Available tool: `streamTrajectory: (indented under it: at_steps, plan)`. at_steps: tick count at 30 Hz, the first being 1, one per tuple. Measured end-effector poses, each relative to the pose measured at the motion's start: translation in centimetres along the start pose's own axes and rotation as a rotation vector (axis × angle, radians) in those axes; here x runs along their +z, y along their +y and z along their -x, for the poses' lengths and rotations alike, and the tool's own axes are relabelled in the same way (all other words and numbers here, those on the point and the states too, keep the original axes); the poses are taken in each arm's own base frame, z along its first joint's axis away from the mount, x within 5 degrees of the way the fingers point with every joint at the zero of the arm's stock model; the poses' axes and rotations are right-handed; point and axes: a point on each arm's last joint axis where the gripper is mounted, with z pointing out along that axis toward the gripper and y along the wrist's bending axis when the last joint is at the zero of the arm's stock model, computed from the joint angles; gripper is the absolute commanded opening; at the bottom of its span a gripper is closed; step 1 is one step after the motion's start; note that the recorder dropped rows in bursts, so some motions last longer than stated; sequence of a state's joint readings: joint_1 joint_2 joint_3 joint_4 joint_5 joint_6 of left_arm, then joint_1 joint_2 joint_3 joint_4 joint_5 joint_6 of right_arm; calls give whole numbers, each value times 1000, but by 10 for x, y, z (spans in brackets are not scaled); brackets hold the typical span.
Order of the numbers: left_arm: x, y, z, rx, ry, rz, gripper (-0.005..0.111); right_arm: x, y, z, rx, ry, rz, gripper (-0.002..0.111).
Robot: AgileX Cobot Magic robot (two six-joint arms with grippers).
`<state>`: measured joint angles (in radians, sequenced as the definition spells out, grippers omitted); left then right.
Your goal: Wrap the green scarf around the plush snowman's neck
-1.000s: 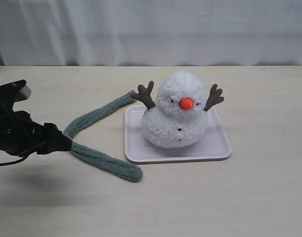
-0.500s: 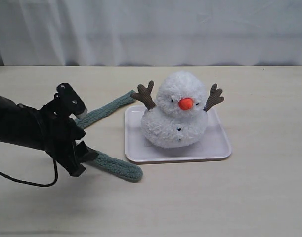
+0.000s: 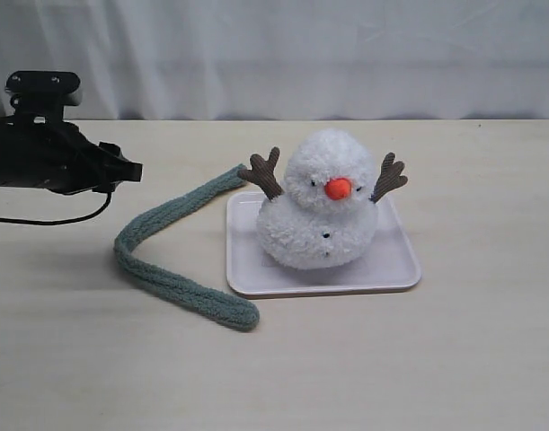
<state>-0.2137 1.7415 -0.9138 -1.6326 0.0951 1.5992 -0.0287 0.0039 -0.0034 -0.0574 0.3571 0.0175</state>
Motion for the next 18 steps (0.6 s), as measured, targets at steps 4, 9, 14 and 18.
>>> streamTrajectory:
  at_steps: [4, 9, 14, 18]
  plan:
    - [8, 14, -8, 85, 39, 135, 64, 0, 0, 0, 0, 0, 0, 4]
    - [-3, 46, 6, 167, 56, 485, 64, 0, 0, 0, 0, 0, 0, 4]
    - [-12, 60, 17, 213, 91, 635, 48, 0, 0, 0, 0, 0, 0, 4]
    - [-6, 52, 18, 122, 40, 513, 45, 0, 0, 0, 0, 0, 0, 4]
